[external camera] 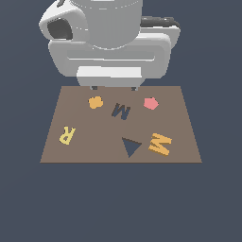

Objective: Insert a designated object into the corresponding slot on a board.

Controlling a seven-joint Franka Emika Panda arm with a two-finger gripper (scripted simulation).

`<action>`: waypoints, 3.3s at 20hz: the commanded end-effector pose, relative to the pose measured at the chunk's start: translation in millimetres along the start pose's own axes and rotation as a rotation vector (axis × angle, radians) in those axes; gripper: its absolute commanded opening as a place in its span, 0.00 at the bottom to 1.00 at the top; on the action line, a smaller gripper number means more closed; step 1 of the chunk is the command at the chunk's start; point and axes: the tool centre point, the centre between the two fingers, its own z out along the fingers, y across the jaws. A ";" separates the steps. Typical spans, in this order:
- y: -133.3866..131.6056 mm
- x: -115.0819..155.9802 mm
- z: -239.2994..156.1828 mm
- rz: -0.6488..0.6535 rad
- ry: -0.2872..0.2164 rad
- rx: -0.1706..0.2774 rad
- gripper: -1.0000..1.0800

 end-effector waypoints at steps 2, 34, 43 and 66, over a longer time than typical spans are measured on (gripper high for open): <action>0.0 0.1 0.1 -0.001 0.000 0.000 0.96; -85.6 80.3 98.9 -0.861 -0.021 0.010 0.96; -122.5 85.9 128.2 -1.121 -0.028 0.011 0.96; -138.8 83.4 161.1 -1.236 -0.031 0.011 0.96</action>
